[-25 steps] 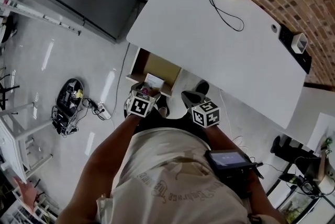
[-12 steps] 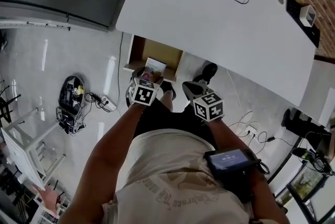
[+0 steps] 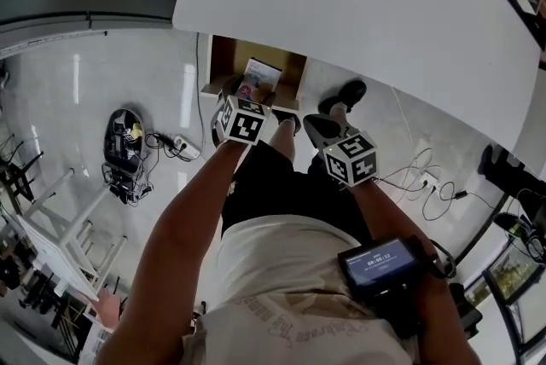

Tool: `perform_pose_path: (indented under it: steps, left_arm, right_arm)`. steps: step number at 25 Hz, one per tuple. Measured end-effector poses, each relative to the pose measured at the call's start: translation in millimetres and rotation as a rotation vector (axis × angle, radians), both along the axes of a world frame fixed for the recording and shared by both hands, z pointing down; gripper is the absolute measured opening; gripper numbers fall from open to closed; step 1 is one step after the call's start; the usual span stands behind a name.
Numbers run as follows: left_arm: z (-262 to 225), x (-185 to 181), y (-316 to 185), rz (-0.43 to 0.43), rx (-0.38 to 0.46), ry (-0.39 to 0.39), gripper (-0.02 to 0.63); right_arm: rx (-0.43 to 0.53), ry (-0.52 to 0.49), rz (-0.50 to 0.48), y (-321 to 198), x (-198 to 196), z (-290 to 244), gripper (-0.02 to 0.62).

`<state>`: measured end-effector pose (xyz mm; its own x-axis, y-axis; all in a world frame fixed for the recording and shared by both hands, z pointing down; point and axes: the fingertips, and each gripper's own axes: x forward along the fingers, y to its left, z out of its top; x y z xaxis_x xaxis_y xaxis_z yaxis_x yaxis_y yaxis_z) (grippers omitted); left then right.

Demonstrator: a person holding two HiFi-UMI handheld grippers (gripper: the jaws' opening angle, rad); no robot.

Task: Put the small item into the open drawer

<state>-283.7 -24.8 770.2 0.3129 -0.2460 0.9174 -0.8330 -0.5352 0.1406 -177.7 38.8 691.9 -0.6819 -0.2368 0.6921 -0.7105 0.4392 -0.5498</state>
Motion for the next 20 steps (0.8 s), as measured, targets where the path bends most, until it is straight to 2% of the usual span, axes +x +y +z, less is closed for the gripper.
perform_pose_path:
  steps: [6,10,20]
  left_arm:
    - [29.0,5.2,-17.6,0.012,0.023,-0.033,0.377]
    - [51.0,10.6,-27.1,0.049,0.053,-0.079,0.377]
    - [104.8,22.8,-46.9,0.106,0.027,-0.122,0.377]
  right_arm:
    - [-0.027,-0.017,0.033,0.7,1.0,23.2,0.006]
    - [-0.040,-0.022,0.042,4.9,2.3,37.1,0.006]
    - [-0.091,-0.016,0.060,27.5,10.6,73.4,0.006]
